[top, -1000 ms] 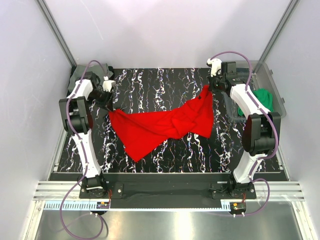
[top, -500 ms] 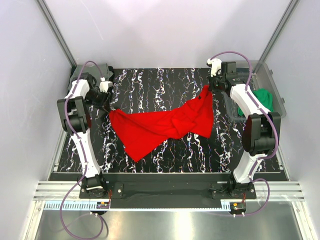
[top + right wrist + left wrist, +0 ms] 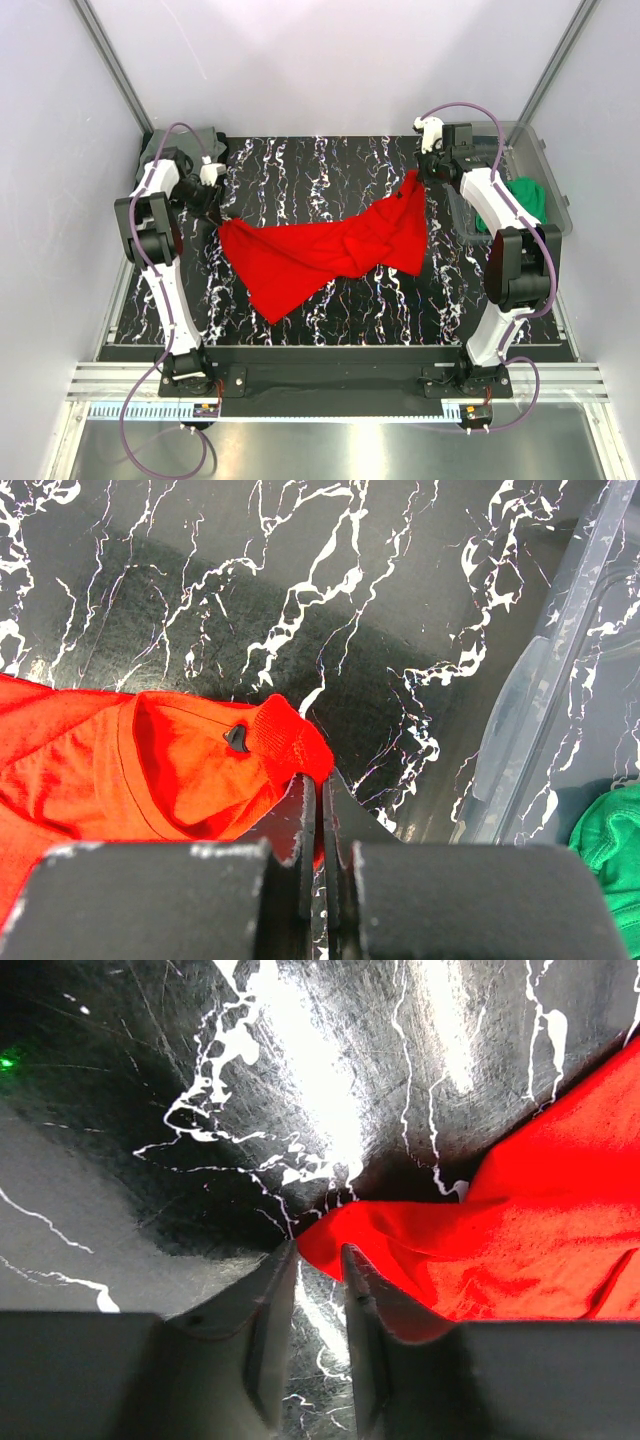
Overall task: Fold and stack the t-shirts
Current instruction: Flatten the tshirt out
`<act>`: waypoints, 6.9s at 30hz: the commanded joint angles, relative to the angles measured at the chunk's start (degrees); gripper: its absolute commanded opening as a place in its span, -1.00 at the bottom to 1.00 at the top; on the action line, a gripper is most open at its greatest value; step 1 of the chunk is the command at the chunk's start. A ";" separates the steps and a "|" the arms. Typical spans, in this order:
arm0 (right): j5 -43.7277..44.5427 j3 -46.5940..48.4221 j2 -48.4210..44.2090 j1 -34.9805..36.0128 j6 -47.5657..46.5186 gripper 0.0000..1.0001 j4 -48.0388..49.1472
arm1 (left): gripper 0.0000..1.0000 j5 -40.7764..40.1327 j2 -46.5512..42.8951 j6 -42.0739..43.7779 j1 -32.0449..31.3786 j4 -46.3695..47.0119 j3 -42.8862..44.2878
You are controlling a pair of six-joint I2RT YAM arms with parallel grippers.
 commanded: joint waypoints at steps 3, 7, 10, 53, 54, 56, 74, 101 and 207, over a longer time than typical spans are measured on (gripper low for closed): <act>-0.55 0.45 -1.48 0.28 -0.21 -1.00 0.87 | -0.64 2.59 1.73 0.51 -0.19 -1.09 2.46; -0.47 -0.08 -1.22 0.29 -0.12 -1.00 0.96 | -1.00 3.03 1.56 -0.46 -0.01 -1.09 2.82; 0.76 -0.96 -0.43 0.29 -1.26 -1.00 0.96 | -1.00 1.19 -0.54 -0.55 0.33 -0.30 0.54; -23.41 17.41 19.17 9.16 -37.74 0.02 -47.55 | -1.00 -12.00 -10.58 -3.80 0.69 11.30 -14.33; -23.06 17.24 19.35 9.16 -37.65 0.05 -47.55 | -1.00 -11.91 -10.40 -3.89 0.78 11.31 -14.33; -22.88 16.97 19.61 9.16 -37.74 0.06 -47.55 | -1.00 -11.74 -10.31 -4.06 0.69 11.31 -14.24; -23.93 20.49 26.64 9.16 -36.95 0.12 -45.53 | -1.00 -12.27 -10.75 -4.33 0.34 11.22 -15.29; -33.36 67.84 39.79 10.92 -13.69 -0.82 -46.35 | -1.00 -11.21 -9.08 -4.68 0.16 11.22 -12.92; -9.43 57.49 50.38 13.91 -14.97 -0.24 -43.16 | -1.00 -17.19 -7.68 -3.36 -5.20 10.60 -13.27</act>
